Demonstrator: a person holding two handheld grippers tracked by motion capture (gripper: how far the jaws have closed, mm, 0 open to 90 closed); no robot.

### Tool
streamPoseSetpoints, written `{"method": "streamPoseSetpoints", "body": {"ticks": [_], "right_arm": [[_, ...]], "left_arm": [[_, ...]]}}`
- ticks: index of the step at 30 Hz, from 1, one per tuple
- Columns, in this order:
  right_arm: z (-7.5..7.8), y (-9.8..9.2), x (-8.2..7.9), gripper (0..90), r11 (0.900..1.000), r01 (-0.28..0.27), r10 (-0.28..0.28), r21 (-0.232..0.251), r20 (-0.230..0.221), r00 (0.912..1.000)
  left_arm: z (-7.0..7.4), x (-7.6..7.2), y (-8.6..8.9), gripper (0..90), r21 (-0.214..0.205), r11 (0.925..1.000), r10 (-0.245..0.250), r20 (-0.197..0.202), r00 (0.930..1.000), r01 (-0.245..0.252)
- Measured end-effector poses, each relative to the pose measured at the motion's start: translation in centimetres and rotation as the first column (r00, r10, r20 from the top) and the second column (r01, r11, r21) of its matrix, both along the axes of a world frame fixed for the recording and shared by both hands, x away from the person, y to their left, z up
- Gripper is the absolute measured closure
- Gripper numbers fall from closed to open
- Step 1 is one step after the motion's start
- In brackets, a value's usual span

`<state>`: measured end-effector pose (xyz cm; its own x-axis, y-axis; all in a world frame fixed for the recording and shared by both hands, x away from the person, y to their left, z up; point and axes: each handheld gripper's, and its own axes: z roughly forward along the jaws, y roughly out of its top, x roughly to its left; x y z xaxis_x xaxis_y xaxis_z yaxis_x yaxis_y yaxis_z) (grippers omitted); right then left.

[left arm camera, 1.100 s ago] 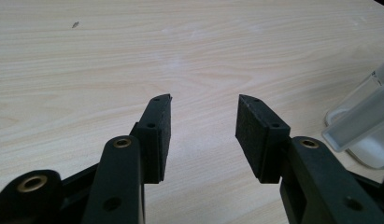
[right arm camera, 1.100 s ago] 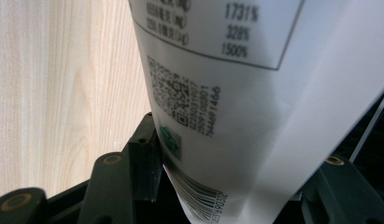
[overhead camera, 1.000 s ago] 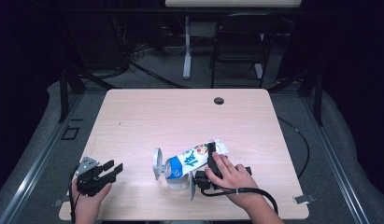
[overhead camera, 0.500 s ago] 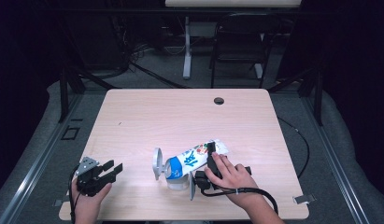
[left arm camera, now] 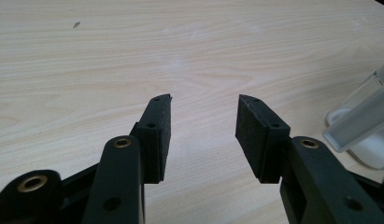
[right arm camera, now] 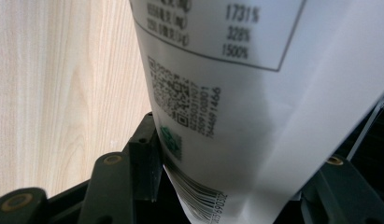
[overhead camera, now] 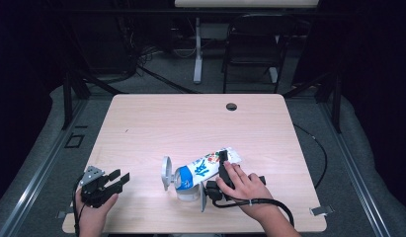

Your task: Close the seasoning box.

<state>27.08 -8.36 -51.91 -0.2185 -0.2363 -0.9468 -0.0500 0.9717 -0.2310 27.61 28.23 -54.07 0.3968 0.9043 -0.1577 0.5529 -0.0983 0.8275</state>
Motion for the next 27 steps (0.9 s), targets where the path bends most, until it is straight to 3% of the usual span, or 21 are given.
{"method": "streamPoseSetpoints", "body": {"ticks": [27], "right_arm": [[-0.07,-0.03,0.04,46.4,1.0000,-0.004,0.004,-0.002,-0.006,1.0000]], "left_arm": [[-0.05,0.02,0.09,55.8,-0.001,1.0000,0.001,-0.001,1.0000,-0.001]]}}
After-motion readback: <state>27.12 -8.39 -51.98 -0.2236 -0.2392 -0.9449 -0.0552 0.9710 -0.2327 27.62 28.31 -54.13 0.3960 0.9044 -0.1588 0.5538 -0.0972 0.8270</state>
